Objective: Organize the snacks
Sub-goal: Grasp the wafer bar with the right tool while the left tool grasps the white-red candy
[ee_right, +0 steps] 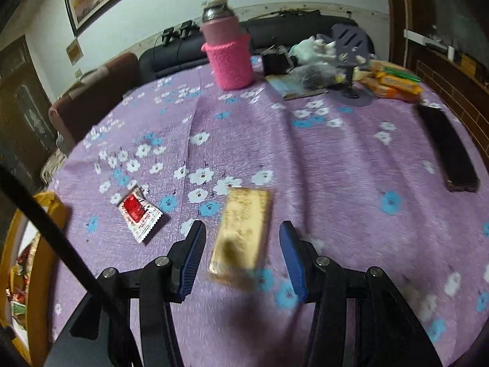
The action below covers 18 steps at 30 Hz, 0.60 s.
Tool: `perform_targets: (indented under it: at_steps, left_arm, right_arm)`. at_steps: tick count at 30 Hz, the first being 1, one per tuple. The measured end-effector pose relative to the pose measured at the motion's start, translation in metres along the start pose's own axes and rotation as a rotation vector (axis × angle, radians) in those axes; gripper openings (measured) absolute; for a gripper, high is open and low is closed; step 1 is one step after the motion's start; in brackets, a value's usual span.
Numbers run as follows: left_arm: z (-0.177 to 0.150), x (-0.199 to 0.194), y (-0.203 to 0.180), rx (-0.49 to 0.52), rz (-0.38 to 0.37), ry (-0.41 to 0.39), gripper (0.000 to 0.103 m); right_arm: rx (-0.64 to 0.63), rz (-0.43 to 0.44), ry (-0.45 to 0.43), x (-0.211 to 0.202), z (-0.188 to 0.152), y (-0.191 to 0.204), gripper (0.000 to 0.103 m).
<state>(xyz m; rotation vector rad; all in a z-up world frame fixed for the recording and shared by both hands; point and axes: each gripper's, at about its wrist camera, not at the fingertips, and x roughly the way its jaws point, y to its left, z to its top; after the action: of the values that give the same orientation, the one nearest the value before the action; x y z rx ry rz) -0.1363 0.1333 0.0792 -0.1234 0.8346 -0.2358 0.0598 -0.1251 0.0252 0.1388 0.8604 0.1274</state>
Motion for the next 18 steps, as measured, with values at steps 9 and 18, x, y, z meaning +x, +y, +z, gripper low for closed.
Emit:
perform_targets:
  at_steps: [9, 18]
  left_arm:
    - [0.059, 0.063, -0.009, -0.093, 0.004, 0.076, 0.095]
    - [0.120, 0.176, -0.015, -0.233, 0.030, 0.216, 0.095]
  right_arm:
    - [-0.078, -0.040, 0.027, 0.018, 0.000, 0.008, 0.039]
    - [-0.010, -0.004, 0.094, 0.014, 0.006, -0.011, 0.033]
